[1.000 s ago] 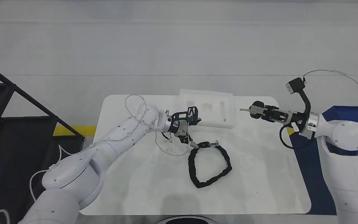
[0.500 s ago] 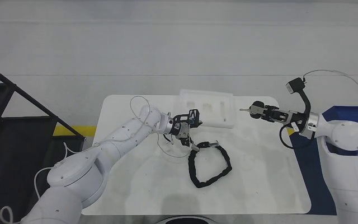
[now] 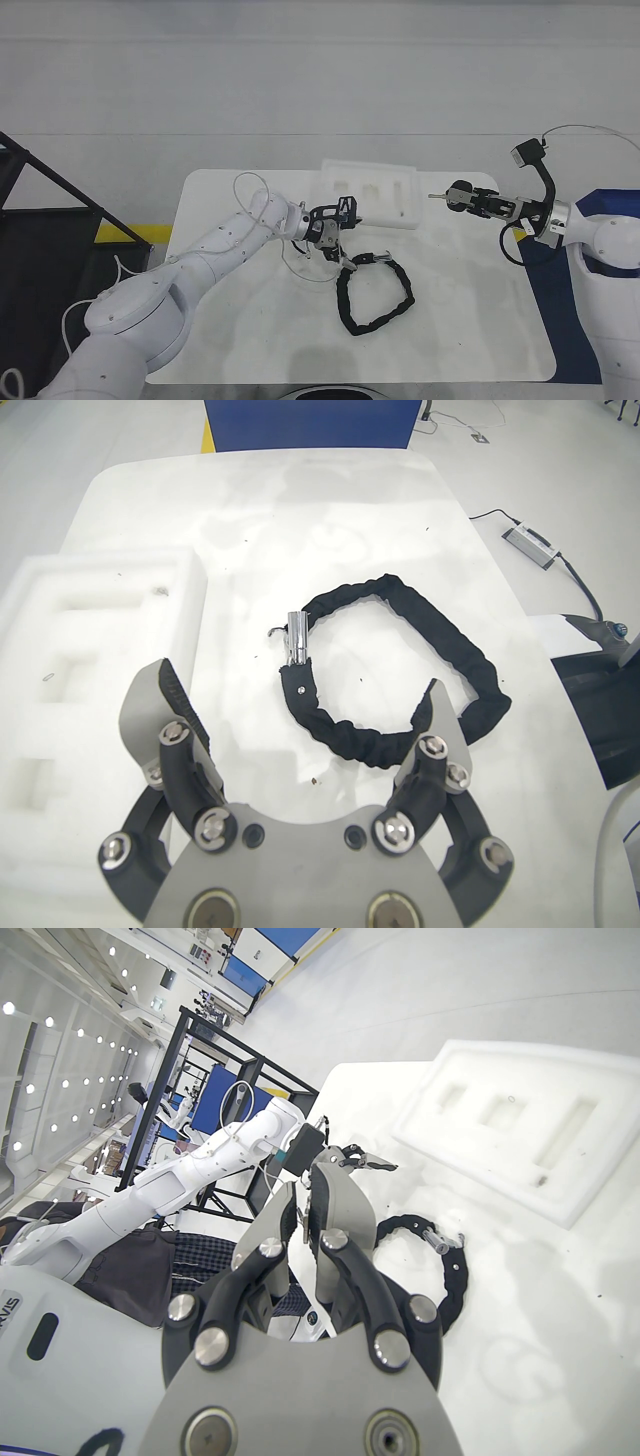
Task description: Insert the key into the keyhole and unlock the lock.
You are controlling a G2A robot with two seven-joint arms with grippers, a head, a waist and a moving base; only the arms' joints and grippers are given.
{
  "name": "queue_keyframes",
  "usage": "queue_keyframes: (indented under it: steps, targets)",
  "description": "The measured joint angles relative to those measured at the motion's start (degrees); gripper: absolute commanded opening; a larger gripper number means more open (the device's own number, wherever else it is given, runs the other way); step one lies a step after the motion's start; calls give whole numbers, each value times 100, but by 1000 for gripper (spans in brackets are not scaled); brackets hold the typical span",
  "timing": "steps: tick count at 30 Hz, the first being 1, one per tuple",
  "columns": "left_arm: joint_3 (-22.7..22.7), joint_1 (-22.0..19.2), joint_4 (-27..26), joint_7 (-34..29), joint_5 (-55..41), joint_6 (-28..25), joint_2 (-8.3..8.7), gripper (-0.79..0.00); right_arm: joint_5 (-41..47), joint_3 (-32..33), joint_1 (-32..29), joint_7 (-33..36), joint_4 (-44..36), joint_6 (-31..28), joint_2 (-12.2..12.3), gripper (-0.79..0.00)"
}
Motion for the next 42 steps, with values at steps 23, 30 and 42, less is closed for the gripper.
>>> queue_keyframes:
  steps: [23, 30, 42]
  targets:
    - [-34, 481, 408, 382, 498, 872, -476, 0, 0, 0, 0, 0, 0, 0, 0, -785]
    - [74, 454, 752, 661, 881, 1003, -709, -49, 0, 0, 0, 0, 0, 0, 0, -785]
    - [171, 401, 1279, 1089, 1370, 1305, -1037, -175, 0, 0, 0, 0, 0, 0, 0, -785]
